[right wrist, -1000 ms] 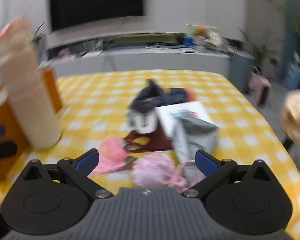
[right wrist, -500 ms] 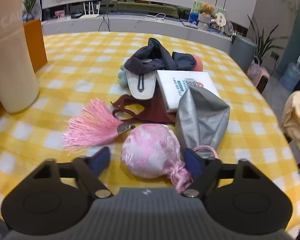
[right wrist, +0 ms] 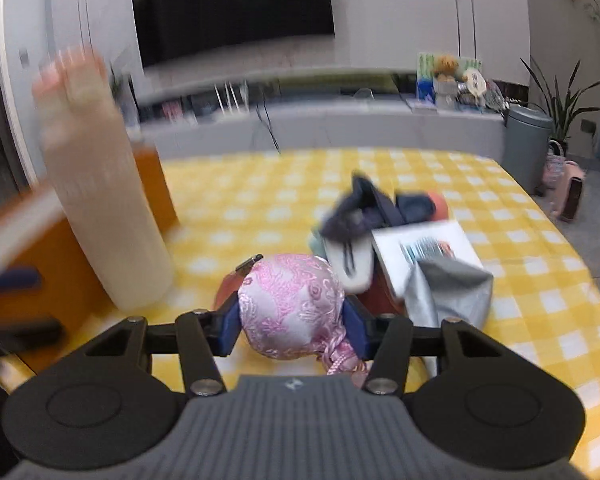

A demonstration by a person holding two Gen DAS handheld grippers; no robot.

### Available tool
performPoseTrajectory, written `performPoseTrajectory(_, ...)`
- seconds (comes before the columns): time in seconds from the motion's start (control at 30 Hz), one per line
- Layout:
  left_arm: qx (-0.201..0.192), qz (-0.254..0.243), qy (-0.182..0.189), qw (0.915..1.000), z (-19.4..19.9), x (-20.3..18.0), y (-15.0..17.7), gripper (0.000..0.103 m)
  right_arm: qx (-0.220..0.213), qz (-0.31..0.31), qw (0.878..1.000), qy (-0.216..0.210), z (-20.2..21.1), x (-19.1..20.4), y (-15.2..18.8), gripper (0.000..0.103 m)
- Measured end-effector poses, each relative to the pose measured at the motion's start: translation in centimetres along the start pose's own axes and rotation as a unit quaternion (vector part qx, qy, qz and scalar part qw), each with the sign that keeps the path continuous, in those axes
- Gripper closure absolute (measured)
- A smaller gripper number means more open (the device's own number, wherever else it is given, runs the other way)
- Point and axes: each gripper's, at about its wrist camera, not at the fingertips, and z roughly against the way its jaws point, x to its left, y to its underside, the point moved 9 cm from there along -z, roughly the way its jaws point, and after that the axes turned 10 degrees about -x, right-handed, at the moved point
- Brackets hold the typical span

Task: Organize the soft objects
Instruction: 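Close the right tool on the pink satin pouch, then lift the pink satin pouch off the table with the right tool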

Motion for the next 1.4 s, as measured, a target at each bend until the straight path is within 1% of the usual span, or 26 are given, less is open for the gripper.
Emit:
performPoseTrajectory(0.1, 0.007, -0.012, -0.008, 0.9999, -0.1, 0.2, 0.2, 0.000, -0.062, -0.040, 0.996, -0.040, 2.0, 0.4, -2.2, 0.050)
performPoseTrajectory(0.13, 0.009, -0.017, -0.008, 0.9998, -0.1, 0.1, 0.3, 0.000, -0.085, -0.052, 0.994, -0.047, 2.8, 0.3, -3.0, 0.050)
performPoseTrajectory(0.2, 0.009, -0.022, -0.006, 0.9997, 0.0, 0.1, 0.4, 0.000, -0.118, -0.068, 0.990, -0.041, 3.8, -0.2, -4.2, 0.050)
performPoseTrajectory(0.23, 0.010, -0.021, -0.004, 0.9997, 0.0, 0.0, 0.4, 0.000, -0.134, -0.078, 0.987, -0.027, 4.3, -0.8, -4.8, 0.050)
performPoseTrajectory(0.3, 0.012, -0.018, 0.002, 0.9998, 0.2, -0.1, 0.4, 0.000, -0.157, -0.097, 0.983, 0.017, 4.9, -2.4, -5.6, 0.050)
performPoseTrajectory(0.33, 0.011, -0.019, 0.003, 0.9998, 0.2, -0.1, 0.4, 0.000, -0.161, -0.088, 0.981, 0.056, 5.1, -3.3, -5.8, 0.050)
performPoseTrajectory(0.37, 0.011, -0.022, 0.003, 0.9997, 0.2, -0.2, 0.4, 0.000, -0.163, -0.067, 0.979, 0.097, 5.1, -4.0, -5.8, 0.050)
performPoseTrajectory(0.43, 0.014, -0.030, 0.000, 0.9994, 0.2, -0.3, 0.6, 0.000, -0.149, -0.034, 0.973, 0.174, 4.5, -5.5, -5.5, 0.050)
performPoseTrajectory(0.47, 0.016, -0.035, -0.002, 0.9992, 0.1, -0.3, 0.7, 0.000, -0.127, -0.040, 0.970, 0.203, 3.7, -6.7, -4.8, 0.050)
performPoseTrajectory(0.53, 0.017, -0.046, -0.008, 0.9988, -0.1, -0.4, 0.8, 0.000, -0.084, -0.063, 0.967, 0.233, 2.1, -8.5, -3.3, 0.050)
performPoseTrajectory(0.57, 0.019, -0.050, -0.010, 0.9985, -0.1, -0.4, 0.9, 0.000, -0.060, -0.065, 0.964, 0.250, 1.2, -9.2, -2.3, 0.050)
performPoseTrajectory(0.6, 0.019, -0.052, -0.011, 0.9984, -0.1, -0.4, 1.0, 0.000, -0.037, -0.054, 0.962, 0.264, 0.4, -9.5, -1.5, 0.050)
performPoseTrajectory(0.67, 0.019, -0.053, -0.012, 0.9983, -0.1, -0.4, 1.0, 0.000, -0.002, -0.024, 0.961, 0.275, -1.0, -9.5, -0.3, 0.050)
performPoseTrajectory(0.77, 0.018, -0.052, -0.013, 0.9984, -0.1, -0.4, 1.0, 0.000, 0.030, -0.008, 0.964, 0.264, -2.2, -9.1, 0.7, 0.051)
performPoseTrajectory(0.83, 0.019, -0.053, -0.014, 0.9983, -0.2, -0.4, 1.0, 0.000, 0.064, -0.011, 0.964, 0.259, -2.5, -8.8, 1.9, 0.050)
performPoseTrajectory(0.87, 0.019, -0.054, -0.014, 0.9983, -0.2, -0.4, 1.1, 0.000, 0.090, -0.016, 0.963, 0.253, -2.6, -8.9, 3.0, 0.050)
performPoseTrajectory(0.93, 0.019, -0.056, -0.015, 0.9981, -0.1, -0.3, 1.1, 0.000, 0.125, -0.019, 0.965, 0.231, -2.8, -8.3, 4.5, 0.050)
performPoseTrajectory(1.03, 0.020, -0.060, -0.015, 0.9979, -0.1, -0.3, 1.1, 0.000, 0.133, -0.003, 0.972, 0.196, -2.8, -6.8, 5.1, 0.050)
performPoseTrajectory(1.13, 0.023, -0.061, -0.013, 0.9978, 0.0, -0.4, 1.2, 0.000, 0.138, -0.031, 0.977, 0.162, -2.5, -5.4, 5.2, 0.050)
performPoseTrajectory(1.23, 0.025, -0.059, -0.011, 0.9979, 0.1, -0.3, 1.2, 0.000, 0.144, -0.070, 0.981, 0.107, -2.5, -3.5, 5.2, 0.050)
performPoseTrajectory(1.33, 0.027, -0.062, -0.010, 0.9977, 0.2, -0.4, 1.2, 0.000, 0.153, -0.055, 0.985, 0.063, -2.3, -1.0, 5.3, 0.050)
performPoseTrajectory(1.4, 0.029, -0.063, -0.009, 0.9975, 0.3, -0.4, 1.3, 0.000, 0.159, -0.050, 0.986, 0.017, -2.2, 0.7, 5.4, 0.050)
